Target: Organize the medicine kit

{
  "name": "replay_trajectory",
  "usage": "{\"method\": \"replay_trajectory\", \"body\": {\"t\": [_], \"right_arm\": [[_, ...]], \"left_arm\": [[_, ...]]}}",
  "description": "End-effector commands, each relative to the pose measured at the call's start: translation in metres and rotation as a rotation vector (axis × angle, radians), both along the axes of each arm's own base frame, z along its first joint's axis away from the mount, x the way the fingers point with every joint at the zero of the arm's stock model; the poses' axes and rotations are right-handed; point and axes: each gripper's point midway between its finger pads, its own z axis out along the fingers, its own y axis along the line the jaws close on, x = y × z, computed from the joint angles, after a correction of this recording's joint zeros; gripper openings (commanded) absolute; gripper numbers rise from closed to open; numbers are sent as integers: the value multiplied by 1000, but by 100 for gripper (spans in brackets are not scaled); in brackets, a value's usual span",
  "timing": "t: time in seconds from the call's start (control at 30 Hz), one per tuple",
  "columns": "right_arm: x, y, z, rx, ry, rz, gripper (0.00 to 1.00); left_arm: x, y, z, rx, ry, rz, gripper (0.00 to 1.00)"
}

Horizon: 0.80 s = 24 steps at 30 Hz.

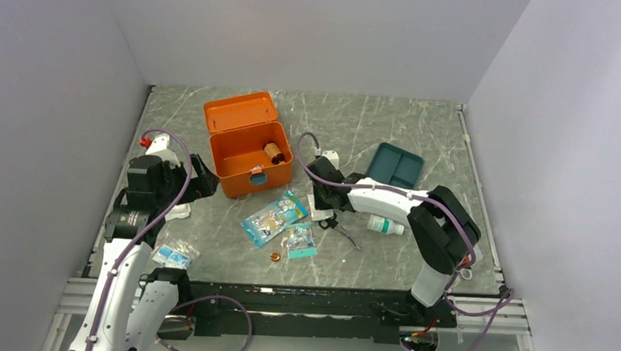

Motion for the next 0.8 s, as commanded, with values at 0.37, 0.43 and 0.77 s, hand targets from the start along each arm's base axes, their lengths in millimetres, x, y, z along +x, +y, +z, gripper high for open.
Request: {"method": "replay_trajectory", "body": {"t": [0.37, 0.43, 0.77], "right_arm": [[19, -20, 91, -37, -213, -32, 0], [21, -22, 105, -29, -245, -37, 0], [39, 6, 179, 117, -372, 13, 0]], "left_arm": [[3, -3, 12, 3, -37, -22, 99], [3, -3, 11, 2, -36, -22, 99], [2, -1, 12, 6, -39, -11, 98]]}}
